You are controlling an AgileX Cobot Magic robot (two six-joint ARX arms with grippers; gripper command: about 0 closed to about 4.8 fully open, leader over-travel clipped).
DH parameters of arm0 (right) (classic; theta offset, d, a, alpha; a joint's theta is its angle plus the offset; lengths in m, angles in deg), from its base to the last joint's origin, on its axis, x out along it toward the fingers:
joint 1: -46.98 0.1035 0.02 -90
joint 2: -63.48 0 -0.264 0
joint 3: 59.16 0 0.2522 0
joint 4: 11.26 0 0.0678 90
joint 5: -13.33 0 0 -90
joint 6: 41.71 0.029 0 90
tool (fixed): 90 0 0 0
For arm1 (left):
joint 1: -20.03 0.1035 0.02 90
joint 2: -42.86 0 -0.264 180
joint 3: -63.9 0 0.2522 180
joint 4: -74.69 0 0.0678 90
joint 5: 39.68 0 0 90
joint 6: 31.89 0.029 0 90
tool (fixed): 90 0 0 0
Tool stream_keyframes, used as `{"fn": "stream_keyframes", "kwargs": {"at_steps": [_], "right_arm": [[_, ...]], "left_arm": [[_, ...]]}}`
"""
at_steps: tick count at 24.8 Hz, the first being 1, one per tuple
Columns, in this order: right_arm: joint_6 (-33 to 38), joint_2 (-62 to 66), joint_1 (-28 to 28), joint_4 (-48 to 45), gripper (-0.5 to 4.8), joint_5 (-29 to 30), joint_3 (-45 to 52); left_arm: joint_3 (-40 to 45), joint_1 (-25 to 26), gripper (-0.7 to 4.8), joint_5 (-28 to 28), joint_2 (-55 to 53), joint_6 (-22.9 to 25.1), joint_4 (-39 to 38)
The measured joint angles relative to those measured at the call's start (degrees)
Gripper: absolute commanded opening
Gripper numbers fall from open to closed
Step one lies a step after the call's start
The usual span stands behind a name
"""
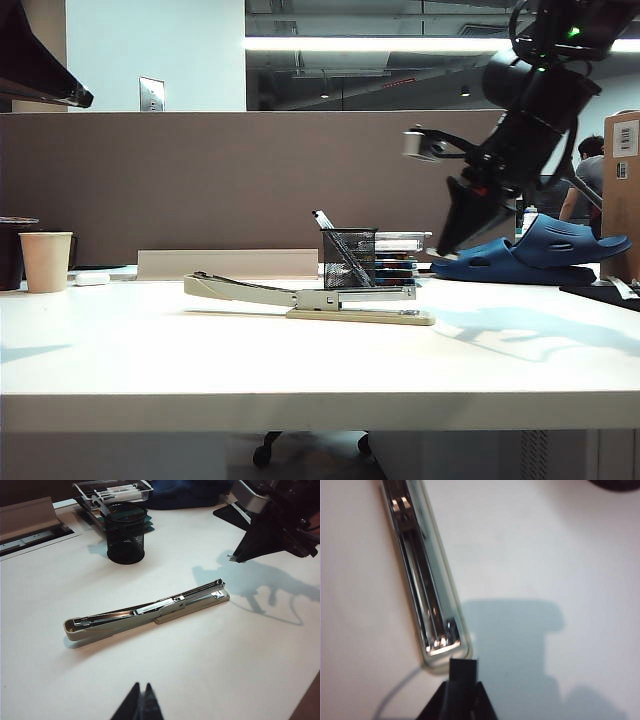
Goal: Pick up a set of staples and put them into the open stapler.
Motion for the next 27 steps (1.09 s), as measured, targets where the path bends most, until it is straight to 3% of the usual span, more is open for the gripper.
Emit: {"fn": "stream_keyframes", "kwargs": {"at_steps": [11, 27], "right_arm": [[1.2, 2.2, 2.4, -7.1, 0.40, 6.1, -0.9], [1.7, 6.6, 2.4, -8.3, 0.40, 12.1, -2.6]], "left_arm": [[0.0, 0.0, -0.01, 0.0, 0.0, 0.0, 0.0], [0.0, 0.0, -0.02, 0.0, 0.0, 0.0, -2.2]]}}
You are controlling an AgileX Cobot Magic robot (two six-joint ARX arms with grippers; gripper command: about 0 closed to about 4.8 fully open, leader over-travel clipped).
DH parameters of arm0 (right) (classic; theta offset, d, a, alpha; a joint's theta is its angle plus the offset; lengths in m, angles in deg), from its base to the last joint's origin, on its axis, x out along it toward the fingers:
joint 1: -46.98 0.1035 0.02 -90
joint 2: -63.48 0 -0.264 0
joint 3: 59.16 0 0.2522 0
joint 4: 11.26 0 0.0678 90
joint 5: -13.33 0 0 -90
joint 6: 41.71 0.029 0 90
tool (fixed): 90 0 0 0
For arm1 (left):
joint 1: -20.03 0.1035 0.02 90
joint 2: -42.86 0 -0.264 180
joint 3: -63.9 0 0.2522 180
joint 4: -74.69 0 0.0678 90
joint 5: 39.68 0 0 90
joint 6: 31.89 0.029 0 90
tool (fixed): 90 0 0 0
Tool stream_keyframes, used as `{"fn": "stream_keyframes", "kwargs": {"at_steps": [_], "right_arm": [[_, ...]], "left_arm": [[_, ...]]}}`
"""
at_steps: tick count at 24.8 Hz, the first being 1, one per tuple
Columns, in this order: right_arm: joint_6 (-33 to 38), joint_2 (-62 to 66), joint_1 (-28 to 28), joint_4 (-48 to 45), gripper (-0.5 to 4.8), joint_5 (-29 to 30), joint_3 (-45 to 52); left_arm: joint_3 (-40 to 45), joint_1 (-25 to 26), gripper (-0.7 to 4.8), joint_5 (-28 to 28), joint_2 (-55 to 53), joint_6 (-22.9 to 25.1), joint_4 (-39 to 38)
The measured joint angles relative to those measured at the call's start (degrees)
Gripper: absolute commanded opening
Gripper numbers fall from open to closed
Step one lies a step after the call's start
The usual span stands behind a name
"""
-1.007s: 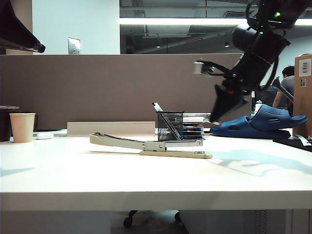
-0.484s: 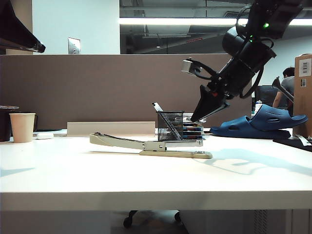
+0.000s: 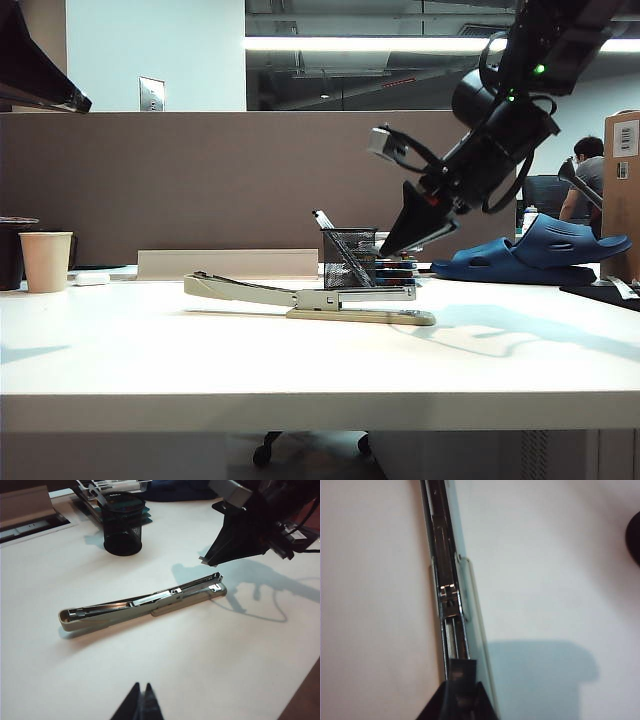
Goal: Pick up a set of staples and put them into the open stapler.
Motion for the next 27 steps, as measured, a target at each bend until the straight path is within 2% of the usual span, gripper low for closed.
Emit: {"fn": "stream_keyframes", "kwargs": {"at_steps": [27], "right_arm": [[0.0, 3.4, 0.9, -0.9, 0.40, 0.8, 0.0]], "left_arm": [[0.0, 0.0, -0.02, 0.0, 0.0, 0.0, -1.0]]}}
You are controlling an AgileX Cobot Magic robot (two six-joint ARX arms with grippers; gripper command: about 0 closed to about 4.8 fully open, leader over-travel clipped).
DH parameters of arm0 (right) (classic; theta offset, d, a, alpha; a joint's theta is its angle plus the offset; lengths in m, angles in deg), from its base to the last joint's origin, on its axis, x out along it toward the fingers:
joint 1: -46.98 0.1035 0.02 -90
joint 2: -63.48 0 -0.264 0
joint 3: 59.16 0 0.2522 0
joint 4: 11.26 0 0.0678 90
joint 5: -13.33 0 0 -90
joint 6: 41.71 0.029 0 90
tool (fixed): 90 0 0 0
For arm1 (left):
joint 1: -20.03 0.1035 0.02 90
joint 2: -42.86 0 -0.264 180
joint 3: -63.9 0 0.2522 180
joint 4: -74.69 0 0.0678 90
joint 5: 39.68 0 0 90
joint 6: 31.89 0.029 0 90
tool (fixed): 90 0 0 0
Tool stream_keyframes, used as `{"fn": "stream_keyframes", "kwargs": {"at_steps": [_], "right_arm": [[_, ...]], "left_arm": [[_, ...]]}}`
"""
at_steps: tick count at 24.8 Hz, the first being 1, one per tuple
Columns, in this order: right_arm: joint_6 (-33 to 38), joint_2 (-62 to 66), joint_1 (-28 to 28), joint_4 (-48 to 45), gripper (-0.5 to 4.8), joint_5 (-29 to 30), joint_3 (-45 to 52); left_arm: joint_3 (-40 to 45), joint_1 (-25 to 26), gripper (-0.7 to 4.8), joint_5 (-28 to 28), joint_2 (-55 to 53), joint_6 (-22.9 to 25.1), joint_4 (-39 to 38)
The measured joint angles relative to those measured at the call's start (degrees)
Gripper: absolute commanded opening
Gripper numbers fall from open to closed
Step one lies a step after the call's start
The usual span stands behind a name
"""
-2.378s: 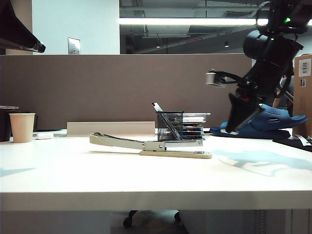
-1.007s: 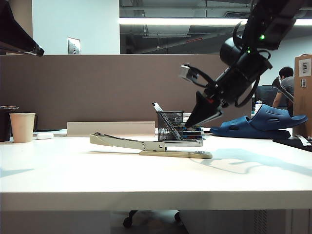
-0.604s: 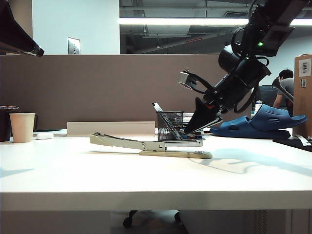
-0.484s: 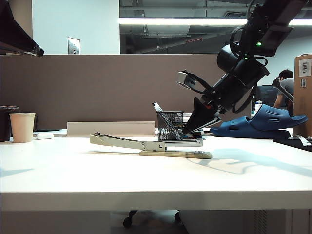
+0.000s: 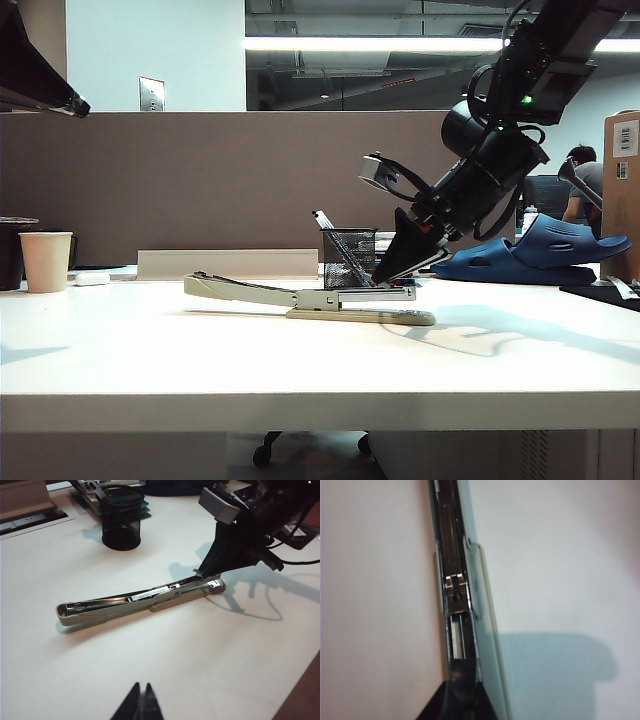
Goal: Pick up a set of staples and put them into the open stapler.
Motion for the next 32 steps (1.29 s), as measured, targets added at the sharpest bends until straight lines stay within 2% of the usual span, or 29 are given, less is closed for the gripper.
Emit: {"fn": "stream_keyframes", "kwargs": {"at_steps": [32], "right_arm": [[-0.2, 0.0, 0.0, -0.9, 0.39, -1.5, 0.0]], "left_arm": [[0.0, 0.0, -0.02, 0.0, 0.0, 0.0, -1.5]]}}
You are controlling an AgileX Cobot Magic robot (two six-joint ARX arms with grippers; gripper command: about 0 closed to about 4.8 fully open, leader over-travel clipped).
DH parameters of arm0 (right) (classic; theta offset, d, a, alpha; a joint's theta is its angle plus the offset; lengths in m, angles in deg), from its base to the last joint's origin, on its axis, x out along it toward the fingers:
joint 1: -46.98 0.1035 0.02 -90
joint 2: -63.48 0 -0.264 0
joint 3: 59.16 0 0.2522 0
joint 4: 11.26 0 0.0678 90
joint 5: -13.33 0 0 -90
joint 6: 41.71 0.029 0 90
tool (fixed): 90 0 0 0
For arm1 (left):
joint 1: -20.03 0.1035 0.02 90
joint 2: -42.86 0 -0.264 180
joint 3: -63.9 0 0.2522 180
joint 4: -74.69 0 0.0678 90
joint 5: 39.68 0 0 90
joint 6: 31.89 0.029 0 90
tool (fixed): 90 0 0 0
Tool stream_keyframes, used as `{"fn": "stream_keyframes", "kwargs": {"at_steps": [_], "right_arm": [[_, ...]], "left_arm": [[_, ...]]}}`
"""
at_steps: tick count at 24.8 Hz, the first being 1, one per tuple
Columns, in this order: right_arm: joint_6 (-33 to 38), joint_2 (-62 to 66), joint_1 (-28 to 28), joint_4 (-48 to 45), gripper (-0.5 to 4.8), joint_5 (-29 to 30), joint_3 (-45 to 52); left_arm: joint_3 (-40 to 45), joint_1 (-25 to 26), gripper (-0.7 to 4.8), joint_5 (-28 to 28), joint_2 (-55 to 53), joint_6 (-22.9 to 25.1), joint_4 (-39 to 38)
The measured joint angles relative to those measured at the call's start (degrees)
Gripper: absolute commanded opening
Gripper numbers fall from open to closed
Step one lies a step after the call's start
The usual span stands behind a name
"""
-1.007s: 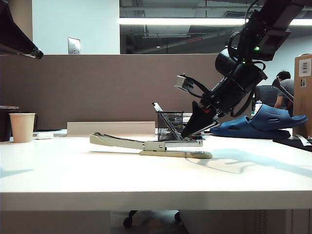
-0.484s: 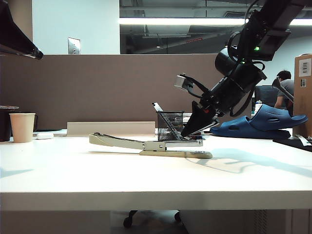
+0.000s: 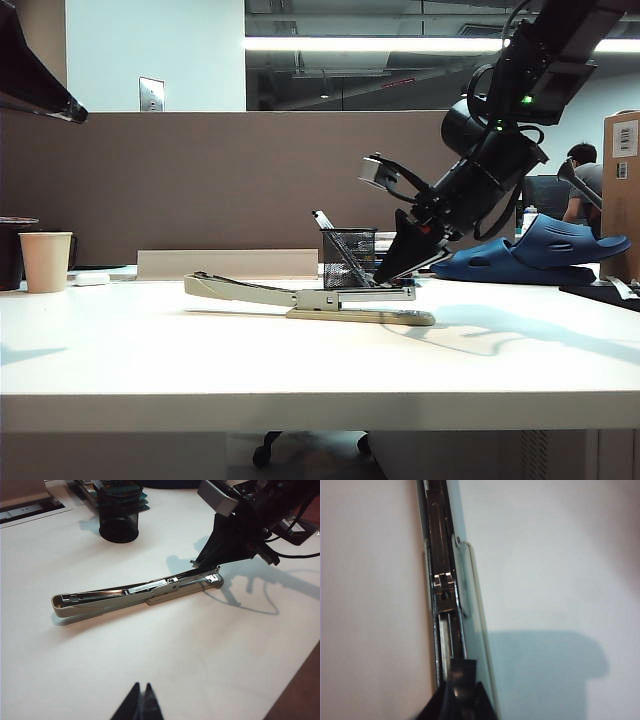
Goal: Pick up a set of staples and put them into the open stapler.
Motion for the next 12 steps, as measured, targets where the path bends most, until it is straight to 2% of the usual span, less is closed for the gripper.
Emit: {"fn": "stream_keyframes", "kwargs": {"at_steps": [8, 12], "right_arm": [[0.0, 0.0, 0.0, 0.9, 0.39, 0.1, -0.3], [0.0, 0.0, 0.0, 2.9, 0.39, 0.1, -3.8]], "left_arm": [[0.0, 0.0, -0.02, 0.0, 0.0, 0.0, 0.0], [0.0, 0.0, -0.02, 0.0, 0.0, 0.0, 0.0]]}}
